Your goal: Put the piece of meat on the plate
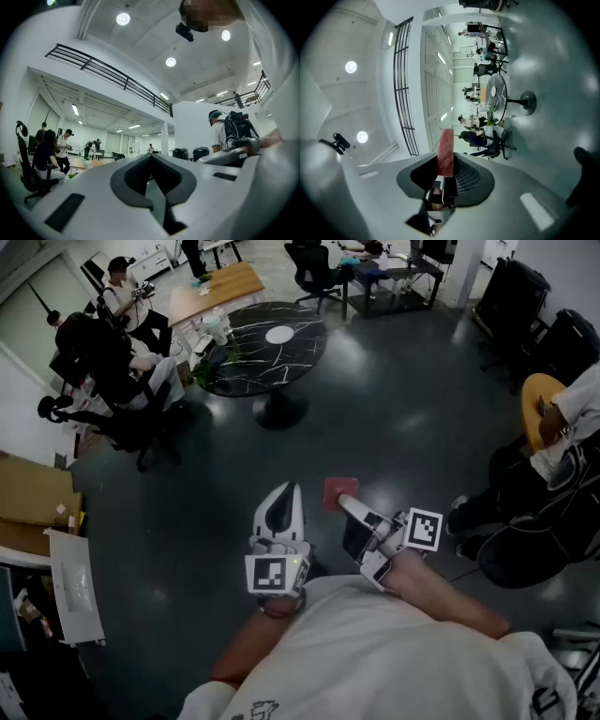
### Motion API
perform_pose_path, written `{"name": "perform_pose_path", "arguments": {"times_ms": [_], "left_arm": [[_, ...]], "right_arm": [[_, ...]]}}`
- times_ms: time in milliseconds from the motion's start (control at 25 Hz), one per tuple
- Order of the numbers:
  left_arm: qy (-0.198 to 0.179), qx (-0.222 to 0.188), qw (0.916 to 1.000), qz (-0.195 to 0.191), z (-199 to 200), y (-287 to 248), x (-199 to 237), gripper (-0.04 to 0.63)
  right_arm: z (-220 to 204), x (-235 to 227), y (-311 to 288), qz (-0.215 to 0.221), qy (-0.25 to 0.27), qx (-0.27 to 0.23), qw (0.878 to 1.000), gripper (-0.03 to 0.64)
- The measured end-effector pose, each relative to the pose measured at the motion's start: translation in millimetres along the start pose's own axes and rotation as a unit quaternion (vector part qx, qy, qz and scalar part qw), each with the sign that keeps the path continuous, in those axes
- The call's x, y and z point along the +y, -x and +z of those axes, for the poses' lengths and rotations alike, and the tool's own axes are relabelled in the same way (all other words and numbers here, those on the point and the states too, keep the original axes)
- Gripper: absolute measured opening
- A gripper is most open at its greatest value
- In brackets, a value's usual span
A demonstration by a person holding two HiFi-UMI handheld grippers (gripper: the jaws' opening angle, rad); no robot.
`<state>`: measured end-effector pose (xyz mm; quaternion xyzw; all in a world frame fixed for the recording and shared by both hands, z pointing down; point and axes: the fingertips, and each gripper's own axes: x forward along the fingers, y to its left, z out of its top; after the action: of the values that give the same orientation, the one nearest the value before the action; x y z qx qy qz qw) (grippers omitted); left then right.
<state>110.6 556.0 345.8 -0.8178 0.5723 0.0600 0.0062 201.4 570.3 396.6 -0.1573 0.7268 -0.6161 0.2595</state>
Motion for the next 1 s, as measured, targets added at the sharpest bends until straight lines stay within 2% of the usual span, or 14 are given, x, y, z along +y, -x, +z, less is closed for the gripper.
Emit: {"name": "perform_pose_path", "arguments": {"times_ms": [320, 600, 1000], "left_arm": [[0.007, 0.006, 0.9999, 0.008, -5.5, 0.5, 2.8, 0.005], [0.013, 0.010, 0.9998, 0.006, -12.8, -9.4, 26.3, 0.005], [0.012, 0.008, 0.9998, -0.014, -19.7, -73.3, 106.9, 0.005]], "right_arm": [[0.3, 0.6, -2.0, 0.003, 0.000, 0.006, 1.000, 0.087], [6.2, -11.1, -24.8, -0.007, -0.002, 0.002, 1.000, 0.087], [41.7, -39.5, -115.4, -0.015, 0.000, -0.011, 1.000, 0.087]]}}
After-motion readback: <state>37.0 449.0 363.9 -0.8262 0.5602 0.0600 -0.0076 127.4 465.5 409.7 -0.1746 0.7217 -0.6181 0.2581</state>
